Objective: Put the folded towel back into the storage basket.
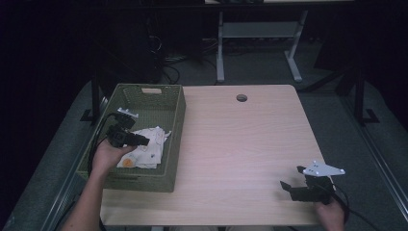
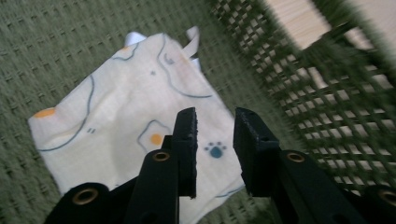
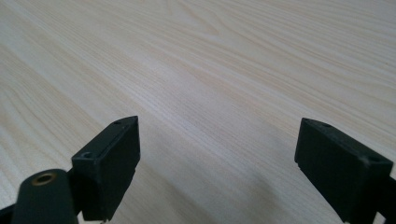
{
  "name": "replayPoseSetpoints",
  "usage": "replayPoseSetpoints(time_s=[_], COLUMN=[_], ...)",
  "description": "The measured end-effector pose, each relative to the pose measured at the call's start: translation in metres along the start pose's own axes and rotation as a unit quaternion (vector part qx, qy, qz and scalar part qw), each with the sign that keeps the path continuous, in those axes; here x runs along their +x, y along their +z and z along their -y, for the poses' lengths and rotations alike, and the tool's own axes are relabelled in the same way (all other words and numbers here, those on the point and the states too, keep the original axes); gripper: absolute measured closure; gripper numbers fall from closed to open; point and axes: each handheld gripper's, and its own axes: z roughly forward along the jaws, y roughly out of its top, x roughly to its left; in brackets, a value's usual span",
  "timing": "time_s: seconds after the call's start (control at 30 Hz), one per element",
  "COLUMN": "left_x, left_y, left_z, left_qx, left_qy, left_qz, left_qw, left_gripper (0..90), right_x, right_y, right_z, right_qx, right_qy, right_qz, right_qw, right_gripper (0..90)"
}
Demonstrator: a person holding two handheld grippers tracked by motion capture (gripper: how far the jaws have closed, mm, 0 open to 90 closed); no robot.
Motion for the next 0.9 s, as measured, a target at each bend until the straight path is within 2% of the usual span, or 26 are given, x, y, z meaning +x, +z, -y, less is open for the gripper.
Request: replayPoseSetpoints(time_s=[0.07, 0.1, 0.2, 0.23, 0.33, 0.4, 0.43, 0.6, 0.63, 0.67, 0.7, 0.77, 0.8, 0.83, 0.87, 0.9], left_x=[0.001, 0.001, 0.000, -0.002, -0.004, -0.007, -0.007, -0.014, -0.014, -0.015, -0.015, -0.019, -0.020, -0.021, -0.021, -0.023], left_y=[-0.004, -0.004, -0.007, -0.007, -0.008, -0.011, -0.011, -0.021, -0.021, -0.024, -0.024, -0.028, -0.029, -0.030, -0.030, -0.030], left_z=[0.003, 0.003, 0.008, 0.011, 0.014, 0.017, 0.017, 0.023, 0.023, 0.025, 0.025, 0.026, 0.026, 0.027, 0.027, 0.028], left_qx=[-0.021, -0.021, -0.055, -0.068, -0.082, -0.098, -0.098, -0.141, -0.141, -0.153, -0.153, -0.168, -0.171, -0.178, -0.178, -0.183], left_qy=[-0.014, -0.014, -0.025, -0.030, -0.031, -0.035, -0.035, -0.042, -0.042, -0.045, -0.045, -0.047, -0.047, -0.047, -0.047, -0.048], left_qz=[0.022, 0.022, 0.045, 0.056, 0.069, 0.081, 0.081, 0.119, 0.119, 0.130, 0.130, 0.145, 0.149, 0.159, 0.159, 0.165], left_qw=[0.9994, 0.9994, 0.9972, 0.9957, 0.9937, 0.9912, 0.9912, 0.9820, 0.9820, 0.9787, 0.9787, 0.9739, 0.9727, 0.9700, 0.9700, 0.9679], left_gripper=[67.5, 66.8, 65.2, 64.7, 64.1, 63.5, 63.2, 61.9, 61.1, 60.6, 60.3, 58.9, 58.5, 58.1, 57.9, 57.9], right_x=[0.000, 0.000, 0.001, 0.000, 0.000, 0.000, 0.000, 0.000, 0.000, 0.000, 0.000, 0.001, 0.000, 0.000, 0.000, 0.000], right_y=[0.000, 0.000, 0.000, 0.000, 0.001, 0.001, 0.001, 0.000, 0.000, 0.000, 0.000, -0.001, -0.001, -0.001, -0.001, -0.001], right_z=[0.000, 0.000, 0.000, 0.000, 0.000, 0.000, 0.000, 0.000, -0.001, -0.001, -0.001, -0.001, -0.001, -0.001, -0.001, -0.001], right_qx=[0.000, 0.000, 0.000, 0.000, 0.001, 0.001, 0.001, -0.001, -0.002, -0.002, -0.001, -0.003, -0.004, -0.004, -0.004, -0.004], right_qy=[0.000, 0.000, -0.002, -0.002, 0.000, 0.000, 0.000, -0.003, -0.004, -0.005, -0.006, -0.006, -0.007, -0.008, -0.008, -0.008], right_qz=[0.000, 0.000, -0.001, 0.000, 0.000, 0.000, 0.000, 0.000, 0.000, 0.000, 0.001, 0.002, 0.002, 0.002, 0.002, 0.002], right_qw=[1.0000, 1.0000, 1.0000, 1.0000, 1.0000, 1.0000, 1.0000, 1.0000, 1.0000, 1.0000, 1.0000, 1.0000, 1.0000, 1.0000, 1.0000, 1.0000], right_gripper=[13.6, 13.6, 13.7, 13.7, 13.6, 13.7, 13.7, 13.7, 13.7, 13.7, 13.7, 13.6, 13.7, 13.7, 13.7, 13.7])
